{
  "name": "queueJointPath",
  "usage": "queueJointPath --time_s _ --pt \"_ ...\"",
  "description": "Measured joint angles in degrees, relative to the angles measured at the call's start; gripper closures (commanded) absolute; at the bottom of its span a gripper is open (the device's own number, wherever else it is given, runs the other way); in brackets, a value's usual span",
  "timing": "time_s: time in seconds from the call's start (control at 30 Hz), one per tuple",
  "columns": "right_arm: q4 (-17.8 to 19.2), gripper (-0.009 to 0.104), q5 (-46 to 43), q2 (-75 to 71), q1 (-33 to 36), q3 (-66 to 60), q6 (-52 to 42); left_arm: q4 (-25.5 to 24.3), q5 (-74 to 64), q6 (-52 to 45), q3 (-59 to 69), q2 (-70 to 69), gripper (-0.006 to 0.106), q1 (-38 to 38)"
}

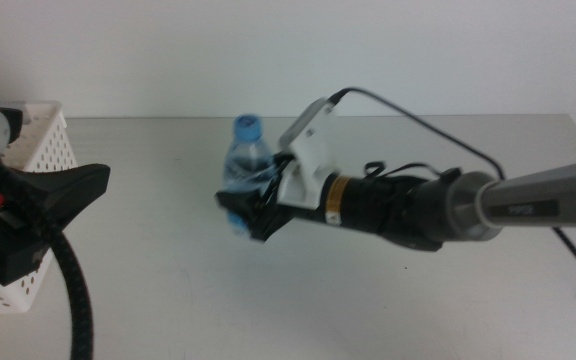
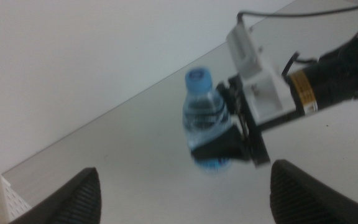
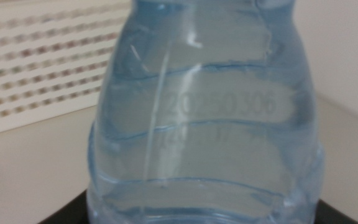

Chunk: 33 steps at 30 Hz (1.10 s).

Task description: Use arms to grab the bottles and put them into the dustbin to the left of the table.

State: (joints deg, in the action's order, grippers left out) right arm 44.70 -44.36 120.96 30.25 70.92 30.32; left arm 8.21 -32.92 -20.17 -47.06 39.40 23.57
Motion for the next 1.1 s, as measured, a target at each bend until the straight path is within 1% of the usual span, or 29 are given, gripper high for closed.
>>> queueJointPath --time_s 0.13,0.27,0.33,0.47,0.57,0.6,0.63,0.8,0.87,0.9,0.97,1.1 --pt "0.61 0.096 -0.06 2.48 4.08 0.00 -0.41 0.00 0.00 0.00 0.00 0.00 0.008 0.00" --pt "0.49 0.096 0.11 4.45 5.36 0.00 -0.69 0.00 0.00 0.00 0.00 0.00 0.008 0.00" --pt "-0.35 0.096 -0.05 4.84 5.57 0.04 -0.41 0.00 0.00 0.00 0.00 0.00 0.008 0.00" --pt "-0.97 0.088 -0.05 4.91 5.76 0.04 0.64 0.00 0.00 0.00 0.00 0.00 0.008 0.00" --pt "-1.16 0.077 -0.05 4.91 6.06 0.04 1.03 0.00 0.00 0.00 0.00 0.00 0.008 0.00" --pt "-1.16 0.064 0.08 4.91 6.14 0.04 1.07 0.00 0.00 0.00 0.00 0.00 0.008 0.00" --pt "-1.16 0.059 0.14 4.91 6.14 0.04 1.07 0.00 0.00 0.00 0.00 0.00 0.008 0.00" --pt "-1.16 0.024 1.06 4.91 6.23 0.04 1.32 0.00 0.00 0.00 0.00 0.00 0.008 0.00" --pt "-0.90 0.015 1.66 4.86 6.23 0.04 1.61 0.00 0.00 0.00 0.00 0.00 0.008 0.00" --pt "-0.63 0.012 1.95 4.86 6.23 0.04 1.83 0.00 0.00 0.00 0.00 0.00 0.008 0.00" --pt "-0.48 0.008 2.49 4.62 6.26 0.04 2.55 0.00 0.00 0.00 0.00 0.00 0.008 0.00" --pt "-0.48 0.008 3.93 1.91 6.31 -1.46 3.90 0.00 0.00 0.00 0.00 0.00 0.008 0.00"
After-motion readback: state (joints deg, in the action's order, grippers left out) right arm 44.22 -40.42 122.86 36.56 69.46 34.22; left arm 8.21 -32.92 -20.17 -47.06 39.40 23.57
